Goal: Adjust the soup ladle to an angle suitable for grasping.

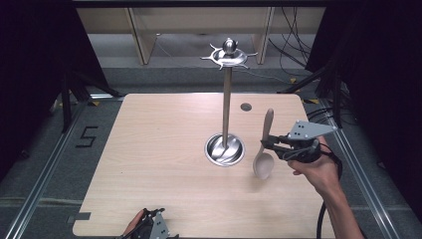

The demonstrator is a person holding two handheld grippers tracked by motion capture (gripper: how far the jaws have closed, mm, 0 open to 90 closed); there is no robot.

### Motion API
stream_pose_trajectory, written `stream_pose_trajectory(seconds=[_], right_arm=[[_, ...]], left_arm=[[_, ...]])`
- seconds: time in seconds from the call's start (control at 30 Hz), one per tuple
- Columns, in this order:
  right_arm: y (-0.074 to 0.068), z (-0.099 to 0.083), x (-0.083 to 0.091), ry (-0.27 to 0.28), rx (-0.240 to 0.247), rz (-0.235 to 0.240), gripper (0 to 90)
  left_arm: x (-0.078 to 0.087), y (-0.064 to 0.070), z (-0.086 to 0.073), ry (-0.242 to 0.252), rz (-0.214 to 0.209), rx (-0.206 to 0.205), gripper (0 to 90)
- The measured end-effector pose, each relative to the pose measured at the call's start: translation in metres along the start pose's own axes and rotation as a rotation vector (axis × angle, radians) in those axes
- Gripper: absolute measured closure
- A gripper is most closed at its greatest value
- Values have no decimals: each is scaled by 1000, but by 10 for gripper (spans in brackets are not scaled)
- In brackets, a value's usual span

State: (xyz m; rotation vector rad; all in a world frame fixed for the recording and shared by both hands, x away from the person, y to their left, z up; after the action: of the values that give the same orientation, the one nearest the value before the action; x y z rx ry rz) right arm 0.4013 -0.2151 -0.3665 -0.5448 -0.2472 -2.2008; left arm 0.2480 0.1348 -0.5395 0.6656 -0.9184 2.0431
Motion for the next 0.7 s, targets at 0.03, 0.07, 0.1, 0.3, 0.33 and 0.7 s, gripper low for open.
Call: stream_pose_trajectory(seconds=[0.03, 0.07, 0.1, 0.3, 0.33, 0.7], right_arm=[[0, 3, -1, 2, 7, 1, 775], [-1, 7, -1, 11, -4, -5, 775], [0, 10, -1, 2, 7, 2, 775], [1, 28, -5, 5, 21, -7, 774], [1, 28, -5, 5, 21, -7, 774], [8, 51, -8, -2, 18, -23, 774]], left_arm=[[0, -1, 0, -2, 8, -1, 148], [0, -1, 0, 0, 7, 0, 149], [0, 0, 0, 1, 4, 2, 148], [1, 0, 0, 2, 2, 1, 148], [1, 0, 0, 2, 2, 1, 148], [1, 0, 0, 2, -6, 1, 149]])
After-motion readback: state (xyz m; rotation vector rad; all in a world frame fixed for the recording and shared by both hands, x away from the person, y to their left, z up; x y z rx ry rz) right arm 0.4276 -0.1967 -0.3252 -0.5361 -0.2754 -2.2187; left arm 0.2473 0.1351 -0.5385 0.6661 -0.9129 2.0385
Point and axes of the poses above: each handheld gripper's, and its own axes: x roughly backward along the jaws, z roughly out of its top, y roughly to its right, the point moved 5 cm from there along -x, roughly forward along the jaws, and after that the axes turned 9 degrees about -x, right-handed, at the moved point
